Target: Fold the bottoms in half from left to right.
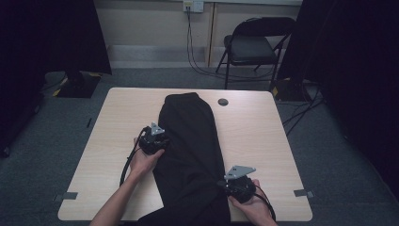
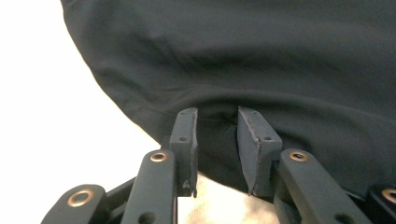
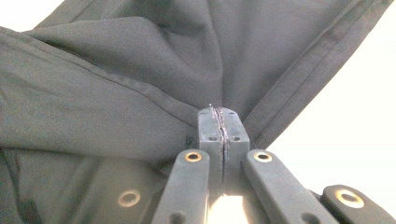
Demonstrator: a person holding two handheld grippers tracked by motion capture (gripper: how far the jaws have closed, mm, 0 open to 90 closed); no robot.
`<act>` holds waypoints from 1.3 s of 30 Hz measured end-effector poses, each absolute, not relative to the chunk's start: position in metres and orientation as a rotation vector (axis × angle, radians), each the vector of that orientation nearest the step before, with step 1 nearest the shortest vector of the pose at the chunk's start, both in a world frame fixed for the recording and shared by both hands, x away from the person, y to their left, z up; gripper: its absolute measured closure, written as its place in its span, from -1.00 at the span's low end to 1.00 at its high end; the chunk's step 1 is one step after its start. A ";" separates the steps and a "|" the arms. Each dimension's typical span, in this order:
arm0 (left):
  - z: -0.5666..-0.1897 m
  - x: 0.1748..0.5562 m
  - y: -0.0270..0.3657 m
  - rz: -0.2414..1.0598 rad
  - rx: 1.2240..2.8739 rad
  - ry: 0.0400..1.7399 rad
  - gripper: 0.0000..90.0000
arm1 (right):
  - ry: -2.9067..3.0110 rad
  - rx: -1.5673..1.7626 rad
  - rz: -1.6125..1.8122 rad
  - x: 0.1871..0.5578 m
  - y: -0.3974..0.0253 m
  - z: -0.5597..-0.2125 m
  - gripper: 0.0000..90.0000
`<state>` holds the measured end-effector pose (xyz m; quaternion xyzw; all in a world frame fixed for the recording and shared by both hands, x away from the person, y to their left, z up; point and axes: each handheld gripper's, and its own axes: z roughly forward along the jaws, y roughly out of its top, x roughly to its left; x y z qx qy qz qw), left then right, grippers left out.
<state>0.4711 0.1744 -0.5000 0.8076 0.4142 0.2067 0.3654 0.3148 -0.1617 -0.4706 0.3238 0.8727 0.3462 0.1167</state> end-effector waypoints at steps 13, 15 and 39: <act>-0.464 0.432 0.171 0.479 2.128 0.868 0.47 | 2.433 0.967 1.132 0.345 -0.159 -0.459 0.63; -0.462 0.419 0.169 0.424 2.124 0.826 0.49 | 2.453 0.930 1.138 0.352 -0.148 -0.462 0.64; -0.496 0.394 0.150 0.319 2.218 0.760 0.33 | 2.615 0.914 0.974 0.307 -0.143 -0.486 0.35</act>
